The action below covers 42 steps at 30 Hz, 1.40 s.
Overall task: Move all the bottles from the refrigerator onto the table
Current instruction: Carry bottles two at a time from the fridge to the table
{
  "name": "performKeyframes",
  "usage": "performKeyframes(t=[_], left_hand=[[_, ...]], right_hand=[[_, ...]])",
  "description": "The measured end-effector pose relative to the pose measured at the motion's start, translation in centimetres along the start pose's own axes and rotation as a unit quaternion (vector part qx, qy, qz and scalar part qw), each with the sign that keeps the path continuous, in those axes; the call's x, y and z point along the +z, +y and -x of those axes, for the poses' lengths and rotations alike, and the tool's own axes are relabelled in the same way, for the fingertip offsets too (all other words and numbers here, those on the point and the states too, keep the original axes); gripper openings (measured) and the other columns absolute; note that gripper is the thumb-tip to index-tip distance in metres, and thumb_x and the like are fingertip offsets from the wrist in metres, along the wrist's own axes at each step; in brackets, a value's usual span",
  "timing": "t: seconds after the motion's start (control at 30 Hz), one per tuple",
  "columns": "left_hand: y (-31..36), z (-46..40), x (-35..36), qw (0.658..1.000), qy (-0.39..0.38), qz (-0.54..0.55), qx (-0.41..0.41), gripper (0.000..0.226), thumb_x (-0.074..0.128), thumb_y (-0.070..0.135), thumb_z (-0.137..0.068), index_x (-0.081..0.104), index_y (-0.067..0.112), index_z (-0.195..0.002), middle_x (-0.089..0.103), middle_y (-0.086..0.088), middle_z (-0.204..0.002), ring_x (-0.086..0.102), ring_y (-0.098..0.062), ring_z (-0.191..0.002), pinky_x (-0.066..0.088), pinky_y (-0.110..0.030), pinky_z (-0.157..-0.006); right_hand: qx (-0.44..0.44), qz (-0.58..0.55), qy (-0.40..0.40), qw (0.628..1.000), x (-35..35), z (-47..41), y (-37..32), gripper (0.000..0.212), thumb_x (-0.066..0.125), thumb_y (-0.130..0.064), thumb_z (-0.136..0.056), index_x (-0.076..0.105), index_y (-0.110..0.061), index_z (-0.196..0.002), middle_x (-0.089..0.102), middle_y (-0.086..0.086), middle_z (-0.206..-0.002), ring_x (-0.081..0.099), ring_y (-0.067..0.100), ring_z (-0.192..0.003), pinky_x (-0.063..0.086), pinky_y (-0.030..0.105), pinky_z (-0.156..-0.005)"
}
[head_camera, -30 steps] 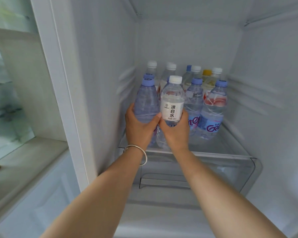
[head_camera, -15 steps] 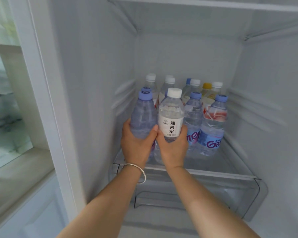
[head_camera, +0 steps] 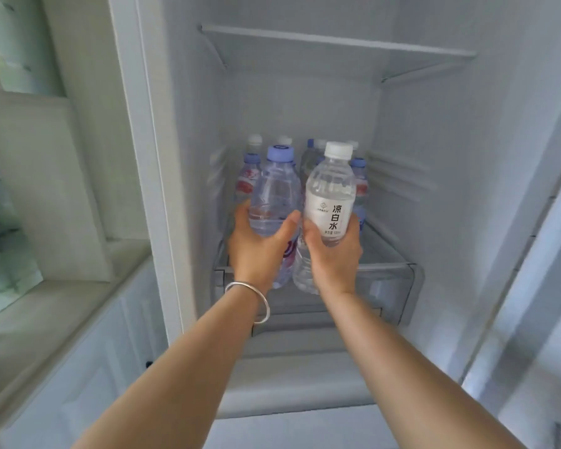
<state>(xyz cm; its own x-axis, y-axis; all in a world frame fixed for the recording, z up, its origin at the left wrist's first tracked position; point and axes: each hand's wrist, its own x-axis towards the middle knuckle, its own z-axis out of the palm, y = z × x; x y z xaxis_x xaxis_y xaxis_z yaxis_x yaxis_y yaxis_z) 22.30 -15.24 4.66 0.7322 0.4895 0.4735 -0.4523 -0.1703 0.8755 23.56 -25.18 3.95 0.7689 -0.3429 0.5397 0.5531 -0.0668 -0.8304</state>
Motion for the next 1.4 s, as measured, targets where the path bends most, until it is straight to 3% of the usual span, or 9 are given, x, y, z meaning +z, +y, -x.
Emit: performKeyframes(t=[0.13, 0.27, 0.53, 0.7, 0.83, 0.93, 1.13, 1.3, 1.4], left_hand=[[0.8, 3.8, -1.8, 0.998, -0.053, 0.01, -0.02, 0.06, 0.071, 0.056, -0.062, 0.056, 0.024, -0.11, 0.068, 0.014, -0.096, 0.064, -0.005, -0.094, 0.048, -0.024, -0.082], [1.8, 10.1, -4.1, 0.984, -0.172, 0.027, -0.045, 0.042, 0.072, 0.046, -0.073, 0.055, 0.026, -0.106, 0.062, 0.021, -0.089, 0.058, 0.007, -0.085, 0.042, -0.015, -0.073], [5.9, 24.3, -4.8, 0.936, -0.33, 0.071, -0.099, 0.059, 0.068, 0.061, -0.057, 0.055, 0.026, -0.102, 0.066, 0.013, -0.088, 0.065, -0.012, -0.085, 0.055, -0.038, -0.081], [10.1, 32.8, -2.9, 0.904, -0.409, 0.088, -0.086, 0.061, 0.071, 0.059, -0.063, 0.053, 0.024, -0.11, 0.066, 0.01, -0.093, 0.066, -0.015, -0.088, 0.055, -0.04, -0.085], [14.0, 41.2, -1.0, 0.882, -0.451, 0.103, -0.084, 0.052, 0.07, 0.056, -0.067, 0.052, 0.026, -0.106, 0.065, 0.011, -0.093, 0.064, -0.014, -0.09, 0.053, -0.039, -0.087], [17.0, 48.6, 0.7, 0.864, -0.478, 0.12, -0.103, 0.051, 0.069, 0.059, -0.063, 0.053, 0.029, -0.102, 0.064, 0.015, -0.09, 0.064, -0.013, -0.088, 0.054, -0.041, -0.086], [23.5, 61.7, 4.3, 0.841, -0.515, 0.124, -0.11, 0.07, 0.064, 0.068, -0.055, 0.054, 0.021, -0.106, 0.065, 0.003, -0.096, 0.063, -0.019, -0.092, 0.052, -0.042, -0.087], [26.8, 69.5, 8.2, 0.822, -0.537, 0.137, -0.131, 0.068, 0.068, 0.066, -0.057, 0.056, 0.022, -0.107, 0.067, 0.001, -0.099, 0.065, -0.019, -0.093, 0.053, -0.035, -0.084], [27.2, 73.0, 12.4, 0.822, -0.538, 0.131, -0.13, 0.066, 0.067, 0.075, -0.052, 0.056, 0.03, -0.1, 0.068, 0.006, -0.093, 0.066, -0.018, -0.09, 0.054, -0.042, -0.084]], right_hand=[[0.009, 0.028, 0.012, 0.999, -3.3, 4.3, -2.0, 0.032, 0.07, -0.034, -0.068, 0.054, -0.024, -0.094, 0.064, -0.015, -0.076, 0.06, -0.01, -0.063, 0.042, 0.006, -0.056], [0.024, 0.089, 0.088, 0.992, -8.7, 11.2, -4.7, 0.028, 0.074, -0.026, -0.076, 0.054, -0.024, -0.096, 0.062, -0.014, -0.076, 0.06, -0.011, -0.063, 0.044, 0.007, -0.056], [0.091, 0.196, 0.223, 0.95, -20.8, 23.2, -11.3, 0.034, 0.072, -0.035, -0.075, 0.053, -0.026, -0.102, 0.064, -0.013, -0.079, 0.066, 0.008, -0.072, 0.055, 0.031, -0.065], [0.098, 0.228, 0.295, 0.923, -28.6, 29.0, -15.3, 0.031, 0.073, -0.034, -0.076, 0.051, -0.029, -0.098, 0.064, -0.011, -0.082, 0.066, 0.012, -0.076, 0.055, 0.033, -0.07], [0.103, 0.255, 0.349, 0.896, -36.1, 33.3, -18.8, 0.029, 0.072, -0.035, -0.076, 0.05, -0.027, -0.094, 0.06, -0.015, -0.075, 0.061, 0.005, -0.07, 0.047, 0.021, -0.062], [0.116, 0.28, 0.386, 0.871, -43.0, 37.1, -21.8, 0.031, 0.072, -0.035, -0.076, 0.052, -0.022, -0.095, 0.06, -0.012, -0.074, 0.06, 0.004, -0.066, 0.046, 0.023, -0.061], [0.155, 0.342, 0.412, 0.83, -56.7, 43.3, -27.3, 0.033, 0.07, -0.039, -0.077, 0.051, -0.023, -0.097, 0.06, -0.013, -0.073, 0.063, 0.01, -0.068, 0.05, 0.03, -0.068], [0.17, 0.348, 0.44, 0.81, -64.6, 45.6, -28.7, 0.035, 0.07, -0.042, -0.075, 0.053, -0.021, -0.096, 0.065, -0.008, -0.074, 0.067, 0.018, -0.071, 0.055, 0.038, -0.072], [0.179, 0.343, 0.451, 0.805, -69.2, 44.6, -28.6, 0.037, 0.07, -0.042, -0.074, 0.053, -0.018, -0.095, 0.064, -0.009, -0.068, 0.067, 0.021, -0.074, 0.055, 0.044, -0.076]])
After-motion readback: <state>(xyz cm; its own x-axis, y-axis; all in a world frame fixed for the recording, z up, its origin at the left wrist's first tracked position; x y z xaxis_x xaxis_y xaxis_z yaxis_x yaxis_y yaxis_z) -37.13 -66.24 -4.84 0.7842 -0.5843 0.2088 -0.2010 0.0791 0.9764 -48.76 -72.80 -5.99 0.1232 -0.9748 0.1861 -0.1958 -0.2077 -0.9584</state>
